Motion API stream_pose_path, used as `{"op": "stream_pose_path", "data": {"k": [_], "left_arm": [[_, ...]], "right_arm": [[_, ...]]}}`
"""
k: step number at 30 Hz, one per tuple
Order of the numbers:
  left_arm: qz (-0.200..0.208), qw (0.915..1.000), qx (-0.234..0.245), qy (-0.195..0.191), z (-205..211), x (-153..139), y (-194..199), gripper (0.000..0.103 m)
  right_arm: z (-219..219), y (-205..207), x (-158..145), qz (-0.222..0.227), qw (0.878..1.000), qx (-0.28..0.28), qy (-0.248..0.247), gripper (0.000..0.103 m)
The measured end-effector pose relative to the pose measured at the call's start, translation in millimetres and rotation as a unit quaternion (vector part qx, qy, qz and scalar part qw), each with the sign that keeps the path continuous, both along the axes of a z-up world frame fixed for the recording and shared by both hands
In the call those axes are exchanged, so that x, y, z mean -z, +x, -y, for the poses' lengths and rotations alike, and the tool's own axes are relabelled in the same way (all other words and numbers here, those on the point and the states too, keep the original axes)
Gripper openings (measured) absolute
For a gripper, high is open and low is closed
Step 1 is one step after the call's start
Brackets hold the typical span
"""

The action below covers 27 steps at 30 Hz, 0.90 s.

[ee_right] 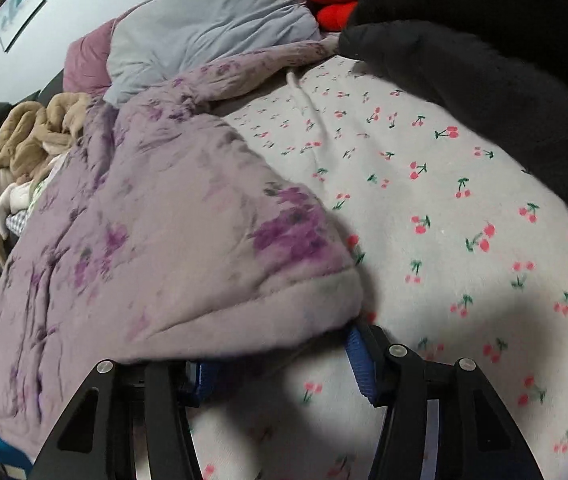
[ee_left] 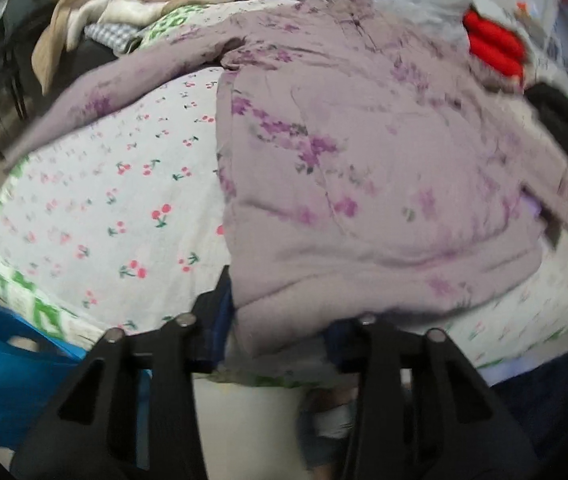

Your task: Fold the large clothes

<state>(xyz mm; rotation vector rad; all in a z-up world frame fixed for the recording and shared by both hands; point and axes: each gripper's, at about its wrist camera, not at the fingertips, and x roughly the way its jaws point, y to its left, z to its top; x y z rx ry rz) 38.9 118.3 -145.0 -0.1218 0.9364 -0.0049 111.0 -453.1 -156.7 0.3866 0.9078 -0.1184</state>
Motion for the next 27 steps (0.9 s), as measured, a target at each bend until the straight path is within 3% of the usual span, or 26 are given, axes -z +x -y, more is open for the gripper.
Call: {"op": "stream_pose_path", "data": {"k": [4, 8, 12, 16, 21, 22, 23, 24, 27], "left_arm": [[0.029, 0.9993, -0.014, -0.021, -3.2, -15.9, -4.2, 0.039], [0.023, 0.9992, -0.029, -0.017, -5.6, -18.5, 1.7, 0.039], [0.007, 0.9983, -0.043, -0.038, -11.6, -7.7, 5.0, 0.041], [-0.008, 0.9977, -0.046, -0.049, -11.1, 6.9, 9.2, 0.044], [0.004, 0.9947, -0.056, -0.086, -10.6, 11.2, 14.2, 0.044], [0.003, 0.9944, -0.057, -0.089, -9.6, 11.9, 15.9, 0.037], [0.001, 0.9935, -0.057, -0.099, -8.2, 12.9, 18.1, 0.024], [0.002, 0.9931, -0.059, -0.102, -7.6, 13.1, 18.4, 0.020], [0.010, 0.9905, -0.076, -0.114, -11.0, 10.7, 19.2, 0.008]], "right_arm": [[14.7, -15.3, -15.6, 0.050, 0.997, 0.042, 0.044, 0.055], [1.4, -13.9, -12.1, -0.002, 0.997, 0.042, -0.062, 0.055], [13.1, -27.9, -16.3, 0.017, 0.996, 0.076, -0.045, 0.056], [13.3, -7.1, -4.9, -0.016, 0.995, 0.042, -0.088, 0.056], [19.3, 11.1, -2.9, 0.002, 0.999, 0.025, -0.025, 0.058], [16.6, 16.0, -0.6, 0.003, 0.999, 0.018, -0.027, 0.058], [14.1, 20.6, 0.6, 0.006, 1.000, 0.008, -0.028, 0.052], [12.8, 23.0, 0.8, 0.017, 1.000, -0.007, -0.013, 0.018], [15.1, 25.6, 0.3, 0.029, 0.999, -0.006, 0.023, 0.012]]}}
